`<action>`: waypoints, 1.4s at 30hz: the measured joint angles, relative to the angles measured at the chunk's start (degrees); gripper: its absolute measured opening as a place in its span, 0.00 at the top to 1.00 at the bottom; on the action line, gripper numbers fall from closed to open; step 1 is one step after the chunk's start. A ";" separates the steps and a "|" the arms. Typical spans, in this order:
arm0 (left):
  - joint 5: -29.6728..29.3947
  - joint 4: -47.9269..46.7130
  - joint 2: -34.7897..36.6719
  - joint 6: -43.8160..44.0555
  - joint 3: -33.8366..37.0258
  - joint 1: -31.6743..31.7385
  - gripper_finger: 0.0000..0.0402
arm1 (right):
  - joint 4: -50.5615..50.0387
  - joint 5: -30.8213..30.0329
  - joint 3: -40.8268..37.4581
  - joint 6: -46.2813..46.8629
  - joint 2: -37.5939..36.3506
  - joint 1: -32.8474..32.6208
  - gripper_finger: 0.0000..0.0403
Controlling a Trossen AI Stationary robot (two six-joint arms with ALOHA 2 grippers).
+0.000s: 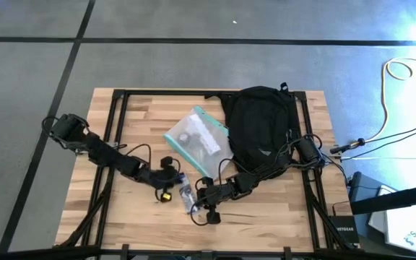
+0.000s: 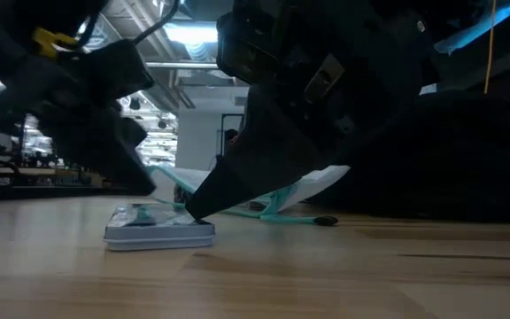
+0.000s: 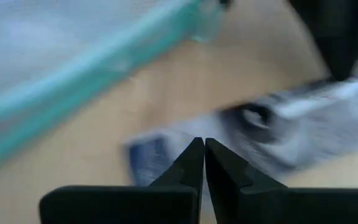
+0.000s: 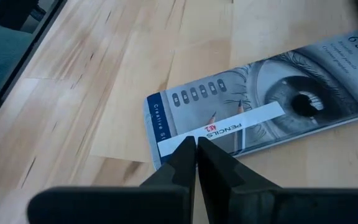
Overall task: Unpack backpack
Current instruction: Remove the gray pencil box from the transparent zipper bag
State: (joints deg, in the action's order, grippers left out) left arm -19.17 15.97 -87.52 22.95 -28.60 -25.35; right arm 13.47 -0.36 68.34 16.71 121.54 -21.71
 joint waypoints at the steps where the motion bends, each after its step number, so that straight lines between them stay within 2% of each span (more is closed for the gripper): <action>1: 1.02 -0.07 0.11 1.13 0.00 -1.13 1.00 | 0.00 0.00 0.00 -0.02 0.00 0.00 1.00; 6: 5.91 -3.00 0.22 4.26 -0.04 -5.96 1.00 | 0.03 0.00 0.00 -0.02 -0.02 0.00 1.00; 12: 0.81 -9.87 -0.09 9.87 -0.25 -5.84 1.00 | 0.07 0.00 0.02 -0.04 -0.04 0.00 1.00; 29: 2.93 8.02 -7.84 3.96 -0.09 1.49 1.00 | 0.48 1.07 0.02 -0.28 -0.04 0.00 1.00; 37: 3.29 10.04 -8.81 3.36 -0.09 1.83 1.00 | 0.10 0.99 2.48 -2.66 -0.05 -0.47 1.00; 42: 3.33 10.27 -8.83 3.18 -0.09 1.83 1.00 | -2.19 -1.87 5.79 -6.71 -0.11 -0.48 1.00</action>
State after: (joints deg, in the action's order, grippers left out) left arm -15.84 26.24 -96.36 26.13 -28.69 -23.53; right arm 11.29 -2.23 74.13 10.00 121.43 -22.20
